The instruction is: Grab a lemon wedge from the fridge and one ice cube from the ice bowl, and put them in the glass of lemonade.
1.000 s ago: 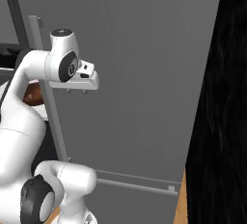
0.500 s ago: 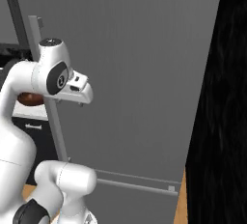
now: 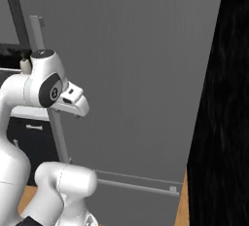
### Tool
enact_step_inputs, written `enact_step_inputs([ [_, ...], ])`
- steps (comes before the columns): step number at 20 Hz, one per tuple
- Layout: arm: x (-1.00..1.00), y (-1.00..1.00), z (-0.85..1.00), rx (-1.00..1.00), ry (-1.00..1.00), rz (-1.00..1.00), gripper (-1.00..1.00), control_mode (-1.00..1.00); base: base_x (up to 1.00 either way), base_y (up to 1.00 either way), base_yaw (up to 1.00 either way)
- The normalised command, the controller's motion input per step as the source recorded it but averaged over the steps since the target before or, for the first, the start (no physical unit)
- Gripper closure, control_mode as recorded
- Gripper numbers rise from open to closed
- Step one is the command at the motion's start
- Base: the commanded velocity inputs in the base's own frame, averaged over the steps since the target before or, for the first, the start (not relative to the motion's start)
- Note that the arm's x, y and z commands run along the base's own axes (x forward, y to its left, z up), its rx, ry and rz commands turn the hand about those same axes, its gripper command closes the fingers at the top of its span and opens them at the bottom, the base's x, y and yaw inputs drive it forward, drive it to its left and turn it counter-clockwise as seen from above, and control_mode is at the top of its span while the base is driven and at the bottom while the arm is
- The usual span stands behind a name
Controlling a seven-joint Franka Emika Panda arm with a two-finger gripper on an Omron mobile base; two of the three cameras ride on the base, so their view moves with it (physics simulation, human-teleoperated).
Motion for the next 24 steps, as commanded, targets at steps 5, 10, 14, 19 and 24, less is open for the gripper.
enact_step_inputs([
  [5,0.0,0.0,0.0,0.0,0.0,0.0,-1.0,1.0,-0.1,0.08,-0.07],
  [10,0.0,0.0,0.0,0.0,0.0,0.0,-1.0,1.0,0.0,0.96,-0.47],
  [14,0.0,0.0,0.0,0.0,0.0,0.0,-1.0,1.0,-0.01,0.54,-0.48],
  [19,0.0,0.0,0.0,0.0,0.0,0.0,-1.0,1.0,-0.05,0.37,-0.32],
  [24,0.0,0.0,0.0,0.0,0.0,0.0,-1.0,1.0,-0.16,0.73,-0.1],
])
